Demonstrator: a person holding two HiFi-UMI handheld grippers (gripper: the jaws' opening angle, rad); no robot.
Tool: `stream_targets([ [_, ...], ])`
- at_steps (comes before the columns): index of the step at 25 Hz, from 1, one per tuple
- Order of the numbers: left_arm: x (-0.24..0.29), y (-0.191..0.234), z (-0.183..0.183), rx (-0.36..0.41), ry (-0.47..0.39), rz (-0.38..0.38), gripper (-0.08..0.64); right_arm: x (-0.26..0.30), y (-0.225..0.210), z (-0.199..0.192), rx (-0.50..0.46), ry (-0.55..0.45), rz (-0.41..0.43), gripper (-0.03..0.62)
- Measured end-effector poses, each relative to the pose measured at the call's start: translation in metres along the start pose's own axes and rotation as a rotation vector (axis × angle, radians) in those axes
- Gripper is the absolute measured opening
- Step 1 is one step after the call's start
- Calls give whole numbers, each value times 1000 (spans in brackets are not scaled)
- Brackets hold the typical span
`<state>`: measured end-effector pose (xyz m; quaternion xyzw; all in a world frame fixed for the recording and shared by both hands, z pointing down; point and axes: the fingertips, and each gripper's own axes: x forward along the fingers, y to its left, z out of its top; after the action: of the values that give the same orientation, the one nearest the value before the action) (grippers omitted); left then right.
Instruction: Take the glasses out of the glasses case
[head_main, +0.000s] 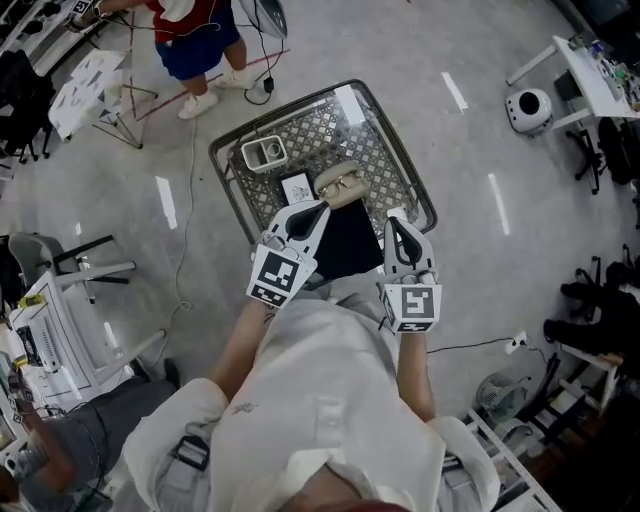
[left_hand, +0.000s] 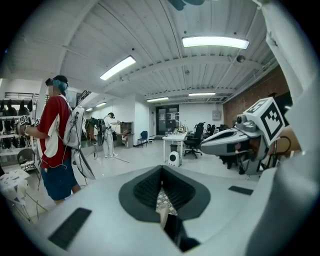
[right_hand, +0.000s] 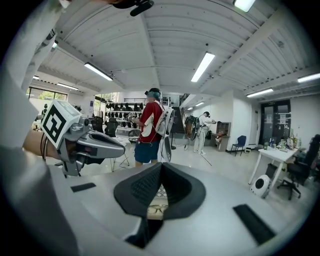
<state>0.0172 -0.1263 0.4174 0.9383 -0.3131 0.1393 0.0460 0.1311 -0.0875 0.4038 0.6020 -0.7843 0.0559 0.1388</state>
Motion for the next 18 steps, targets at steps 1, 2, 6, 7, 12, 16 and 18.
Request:
stream_targets([
  [1, 2, 2, -3, -2, 4, -9, 12, 3, 1, -2, 1, 7, -2, 6],
  [2, 5, 3, -5, -3, 7, -18, 12, 6, 2, -4, 1, 15, -2, 6],
  [6, 14, 9, -14, -14, 17, -41, 12, 18, 4, -10, -6, 44, 6, 6],
  [7, 17, 11, -17, -16, 21, -45, 12, 21, 4, -12, -7, 49, 7, 6],
  [12, 28, 18, -32, -23, 42, -59, 12, 36, 7, -26, -4, 81, 26, 6],
  [16, 39, 23, -46, -33, 64, -58, 12, 49, 10, -37, -4, 110, 59, 6],
  [18, 46, 25, -53, -31, 77, -60, 12, 57, 11, -42, -3, 119, 79, 6],
])
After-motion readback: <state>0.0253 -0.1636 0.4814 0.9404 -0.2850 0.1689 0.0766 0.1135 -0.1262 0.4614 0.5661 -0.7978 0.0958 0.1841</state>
